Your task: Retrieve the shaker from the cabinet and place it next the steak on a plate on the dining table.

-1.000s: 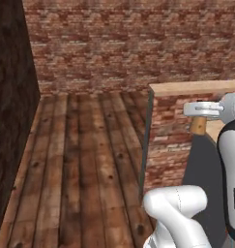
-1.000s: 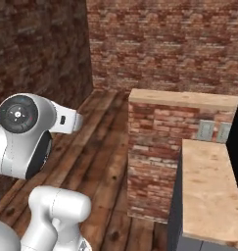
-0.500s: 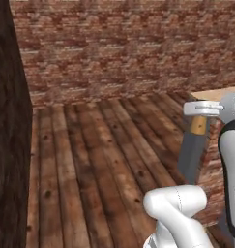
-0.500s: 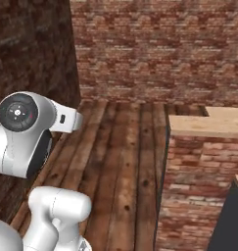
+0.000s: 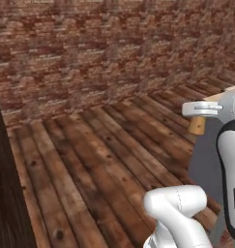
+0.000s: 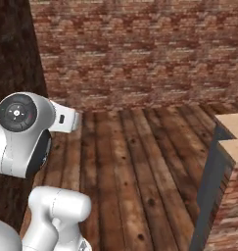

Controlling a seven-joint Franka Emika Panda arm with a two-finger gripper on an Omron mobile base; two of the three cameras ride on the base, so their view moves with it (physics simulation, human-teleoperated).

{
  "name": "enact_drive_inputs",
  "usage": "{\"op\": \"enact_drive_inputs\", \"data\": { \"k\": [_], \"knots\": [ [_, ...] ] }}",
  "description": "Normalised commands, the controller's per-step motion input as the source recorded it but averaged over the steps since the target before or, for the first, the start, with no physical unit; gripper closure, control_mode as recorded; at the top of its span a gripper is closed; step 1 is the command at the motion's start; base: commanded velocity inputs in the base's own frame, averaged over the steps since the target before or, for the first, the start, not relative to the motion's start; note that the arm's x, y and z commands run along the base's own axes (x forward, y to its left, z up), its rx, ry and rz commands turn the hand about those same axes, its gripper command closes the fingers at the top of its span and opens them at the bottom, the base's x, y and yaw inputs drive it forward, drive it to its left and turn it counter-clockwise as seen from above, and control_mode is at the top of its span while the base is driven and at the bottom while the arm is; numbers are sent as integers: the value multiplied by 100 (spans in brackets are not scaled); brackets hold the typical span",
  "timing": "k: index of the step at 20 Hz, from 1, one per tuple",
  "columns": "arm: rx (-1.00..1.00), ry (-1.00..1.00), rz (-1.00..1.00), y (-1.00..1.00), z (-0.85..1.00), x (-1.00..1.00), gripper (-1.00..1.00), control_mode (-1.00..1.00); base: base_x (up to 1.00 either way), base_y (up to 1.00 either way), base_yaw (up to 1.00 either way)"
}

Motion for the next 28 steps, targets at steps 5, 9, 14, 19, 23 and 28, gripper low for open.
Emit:
{"op": "enact_drive_inputs", "data": {
  "k": [5,9,14,19,23,28],
  "knots": [
    [0,0,0,0,0,0,100,100,98,93,-65],
    [0,0,0,0,0,0,100,100,74,72,-78],
    [0,0,0,0,0,0,100,100,48,51,-87],
    [0,0,0,0,0,0,100,100,48,52,-87],
    [0,0,0,0,0,0,100,100,61,69,-80],
    [0,0,0,0,0,0,100,100,45,93,-62]
  ]
}}
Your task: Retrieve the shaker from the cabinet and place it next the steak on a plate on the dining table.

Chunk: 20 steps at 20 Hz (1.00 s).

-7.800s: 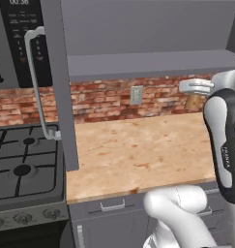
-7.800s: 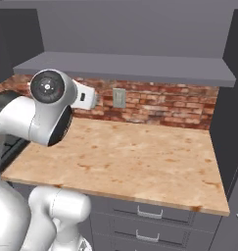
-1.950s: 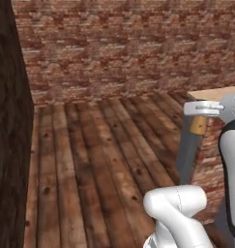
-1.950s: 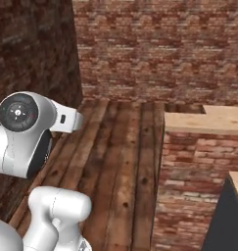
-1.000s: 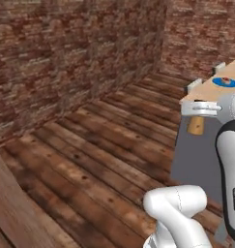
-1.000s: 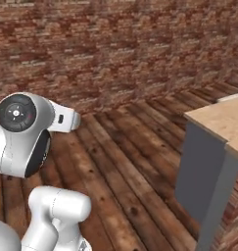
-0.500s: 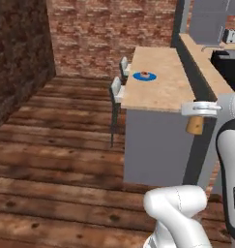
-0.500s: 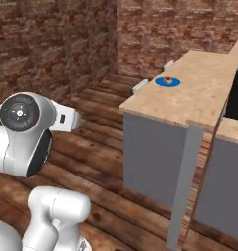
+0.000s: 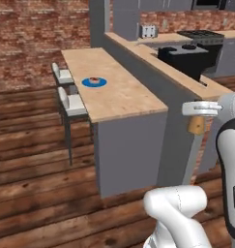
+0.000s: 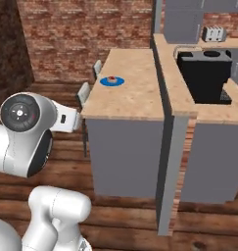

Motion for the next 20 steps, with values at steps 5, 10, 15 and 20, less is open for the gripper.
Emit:
{"op": "enact_drive_inputs", "data": {
  "k": [5,10,15,20],
  "knots": [
    [0,0,0,0,0,0,100,100,7,100,-15],
    [0,0,0,0,0,0,100,100,15,99,-10],
    [0,0,0,0,0,0,100,100,92,72,-27],
    [0,0,0,0,0,0,100,100,100,87,-47]
  ]
}}
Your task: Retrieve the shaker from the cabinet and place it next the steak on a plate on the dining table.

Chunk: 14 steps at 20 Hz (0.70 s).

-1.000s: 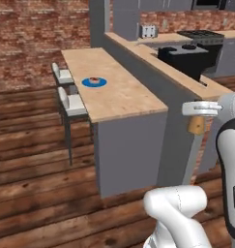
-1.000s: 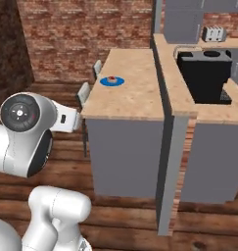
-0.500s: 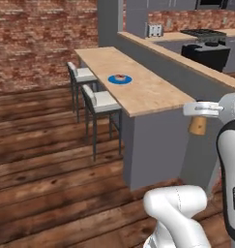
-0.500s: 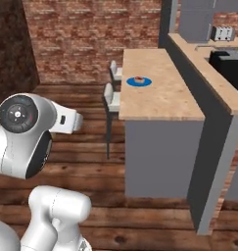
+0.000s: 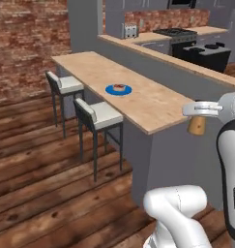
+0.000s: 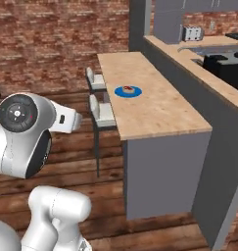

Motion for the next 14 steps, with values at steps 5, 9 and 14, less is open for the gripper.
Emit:
{"op": "enact_drive_inputs", "data": {
  "k": [5,9,14],
  "knots": [
    [0,0,0,0,0,0,100,100,100,84,-55],
    [0,0,0,0,0,0,100,100,100,100,-52],
    [0,0,0,0,0,0,100,100,100,94,-46]
  ]
}}
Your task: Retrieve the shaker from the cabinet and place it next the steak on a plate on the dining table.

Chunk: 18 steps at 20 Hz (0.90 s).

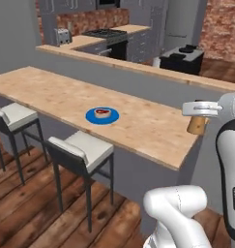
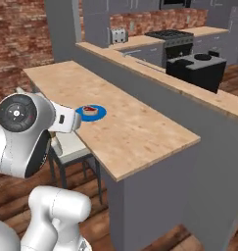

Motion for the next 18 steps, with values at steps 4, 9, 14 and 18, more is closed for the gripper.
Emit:
{"op": "enact_drive_inputs", "data": {
  "k": [4,9,14,18],
  "knots": [
    [0,0,0,0,0,0,100,100,59,77,-23],
    [0,0,0,0,0,0,100,100,-9,69,-2],
    [0,0,0,0,0,0,100,100,24,25,-4],
    [0,0,0,0,0,0,100,100,75,-1,-13]
  ]
}}
